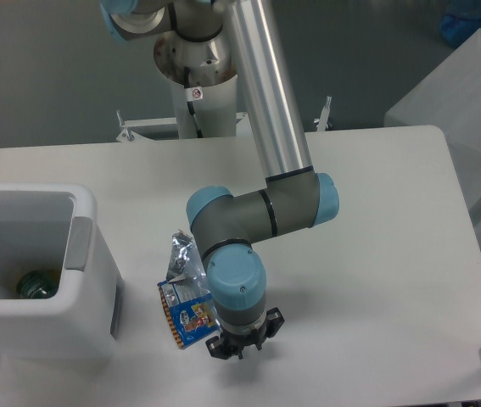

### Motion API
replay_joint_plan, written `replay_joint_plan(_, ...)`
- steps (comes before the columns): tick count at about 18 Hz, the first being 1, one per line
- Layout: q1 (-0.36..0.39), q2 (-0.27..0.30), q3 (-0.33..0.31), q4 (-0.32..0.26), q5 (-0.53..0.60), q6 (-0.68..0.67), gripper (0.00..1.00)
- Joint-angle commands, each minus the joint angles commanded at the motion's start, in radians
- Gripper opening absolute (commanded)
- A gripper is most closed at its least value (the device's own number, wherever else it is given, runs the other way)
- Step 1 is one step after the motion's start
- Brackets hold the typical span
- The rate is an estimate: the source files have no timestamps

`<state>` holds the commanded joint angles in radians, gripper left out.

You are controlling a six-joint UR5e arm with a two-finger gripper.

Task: Place the trash in the trash can
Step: 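Close the gripper on the crumpled clear plastic bottle, then lift the bottle and carry it over the white bin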

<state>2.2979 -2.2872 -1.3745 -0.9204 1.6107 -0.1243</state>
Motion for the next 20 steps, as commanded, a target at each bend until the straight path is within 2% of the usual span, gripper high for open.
replay_joint_plan(1,-0.002,0.012,0.006,0.002,-0.002,0.002,0.32)
replay_joint_plan(4,0.009,0.107,0.047,0.017,-0.020,0.006,0.32)
replay_joint_plan(7,0.031,0.167,0.098,0.031,-0.069,0.003,0.33)
replay_joint_plan(12,0.083,0.261,0.167,0.041,-0.256,0.003,0.33)
replay_joint_plan(16,0.133,0.322,0.189,0.087,-0.426,-0.017,0.33)
replay_joint_plan(19,0.140,0.333,0.198,0.178,-0.497,-0.015,0.33)
replay_joint_plan(20,0.138,0.333,0.198,0.190,-0.509,-0.011,0.33)
